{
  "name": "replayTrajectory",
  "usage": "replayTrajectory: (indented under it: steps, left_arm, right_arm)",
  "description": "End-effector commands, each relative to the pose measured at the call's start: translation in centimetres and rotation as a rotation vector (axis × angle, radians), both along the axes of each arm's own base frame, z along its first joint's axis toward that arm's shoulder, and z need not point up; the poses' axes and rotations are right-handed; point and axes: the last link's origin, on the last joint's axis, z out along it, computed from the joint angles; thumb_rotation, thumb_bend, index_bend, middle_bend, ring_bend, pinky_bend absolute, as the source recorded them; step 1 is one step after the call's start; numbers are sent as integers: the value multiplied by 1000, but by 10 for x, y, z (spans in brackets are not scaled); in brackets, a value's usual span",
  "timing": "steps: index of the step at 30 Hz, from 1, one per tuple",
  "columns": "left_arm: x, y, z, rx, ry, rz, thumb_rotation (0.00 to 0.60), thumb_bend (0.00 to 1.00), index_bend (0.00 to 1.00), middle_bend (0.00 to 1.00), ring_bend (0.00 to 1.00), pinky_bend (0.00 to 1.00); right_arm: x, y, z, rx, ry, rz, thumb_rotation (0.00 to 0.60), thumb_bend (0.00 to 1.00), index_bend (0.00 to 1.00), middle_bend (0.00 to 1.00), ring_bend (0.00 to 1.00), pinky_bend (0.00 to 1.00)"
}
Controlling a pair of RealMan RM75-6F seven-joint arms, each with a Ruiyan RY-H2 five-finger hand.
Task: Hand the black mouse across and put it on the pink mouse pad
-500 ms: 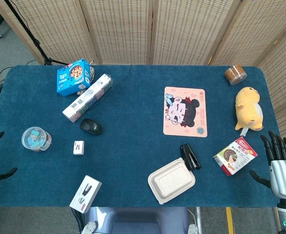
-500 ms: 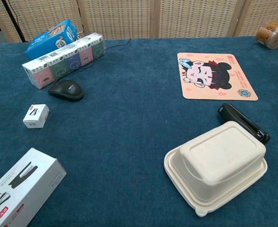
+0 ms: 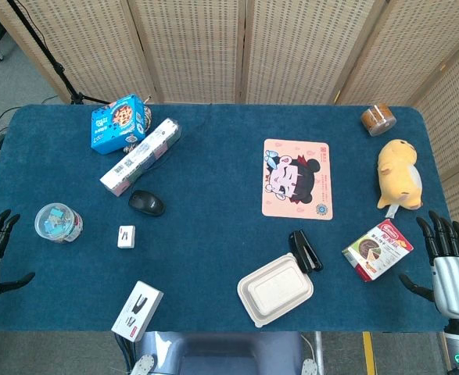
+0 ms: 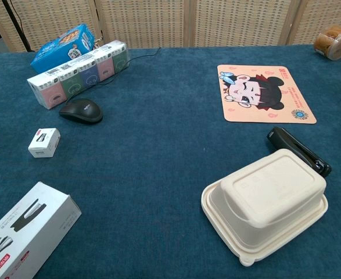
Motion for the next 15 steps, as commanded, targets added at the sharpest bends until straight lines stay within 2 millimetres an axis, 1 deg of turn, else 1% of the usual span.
replayTrajectory:
  steps: [1,4,7,11,15]
  left_arm:
    - [4,-1,-1,-7,20,-24,600,23,0,0,0,0]
    - [10,4,-3,-5,39,-50,600,23,0,0,0,0]
    - [18,19,-8,-28,64,-81,600,23,0,0,0,0]
    - [35,49,-19,-91,100,-167,600,24,0,0,0,0]
    - [63,91,-38,-169,146,-281,600,25,0,0,0,0]
  right_arm:
    - [-1,0,0,0,-3,-3,600,0,0,0,0,0]
    - [-2,0,1,3,-5,-7,600,0,0,0,0,0]
    - [-3,-1,1,6,-8,-12,600,0,0,0,0,0]
    - [-4,-2,1,8,-12,-16,600,0,0,0,0,0]
    - [-5,-4,0,11,-13,-23,600,0,0,0,0,0]
